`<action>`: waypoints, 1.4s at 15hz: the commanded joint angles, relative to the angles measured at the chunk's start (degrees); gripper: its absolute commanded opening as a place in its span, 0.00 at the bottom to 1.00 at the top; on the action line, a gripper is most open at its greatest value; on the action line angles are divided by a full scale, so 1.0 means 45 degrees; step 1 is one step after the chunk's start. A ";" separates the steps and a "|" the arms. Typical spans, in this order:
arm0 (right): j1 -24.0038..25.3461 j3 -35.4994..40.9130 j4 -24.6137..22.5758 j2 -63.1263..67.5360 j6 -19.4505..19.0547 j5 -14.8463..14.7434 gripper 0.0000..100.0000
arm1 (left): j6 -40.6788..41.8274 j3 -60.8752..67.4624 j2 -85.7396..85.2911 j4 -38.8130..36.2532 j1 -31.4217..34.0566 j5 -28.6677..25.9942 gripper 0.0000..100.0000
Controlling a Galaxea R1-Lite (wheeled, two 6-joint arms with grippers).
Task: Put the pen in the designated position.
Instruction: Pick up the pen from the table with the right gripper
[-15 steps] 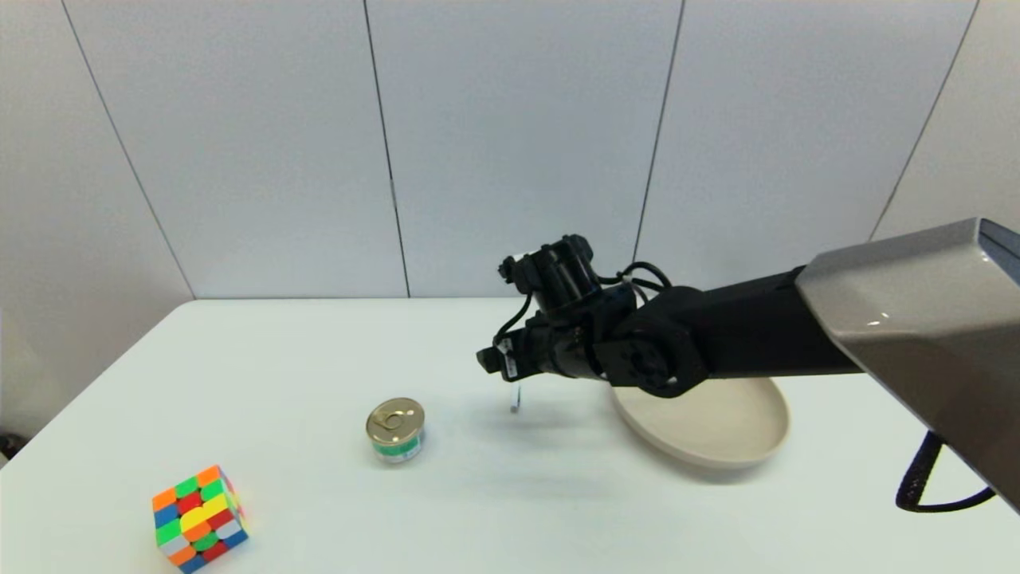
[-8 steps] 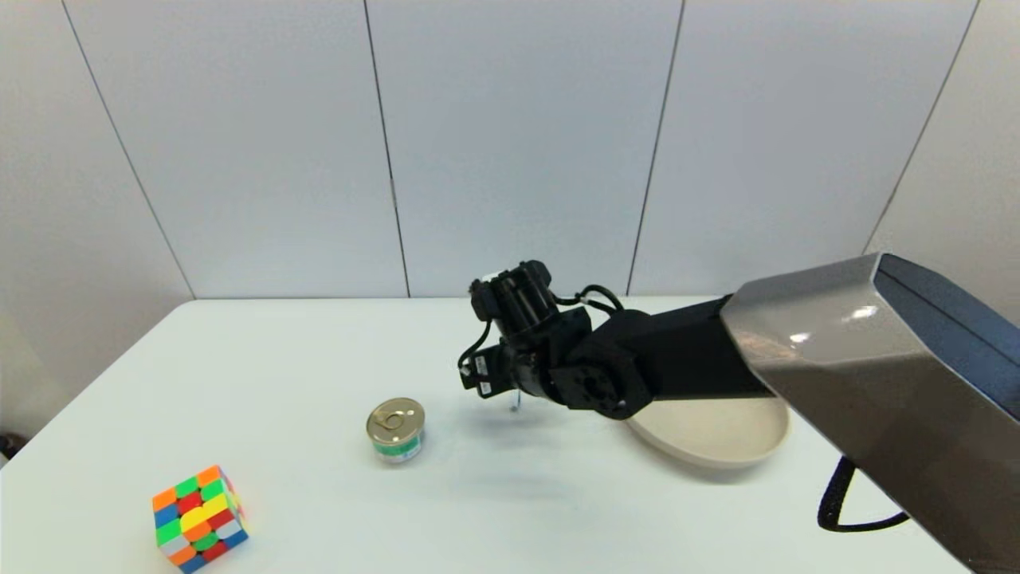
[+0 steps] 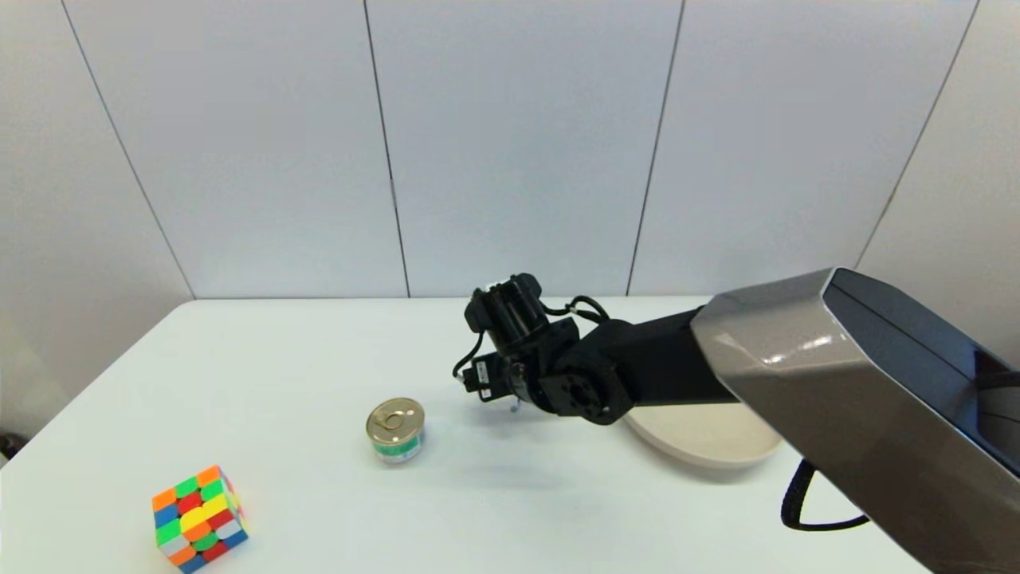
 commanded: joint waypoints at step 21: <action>-0.0225 -0.0166 0.0741 0.0670 0.1153 -0.0195 1.00 | -0.0017 0.0000 -0.0003 -0.0010 0.0018 0.0006 1.00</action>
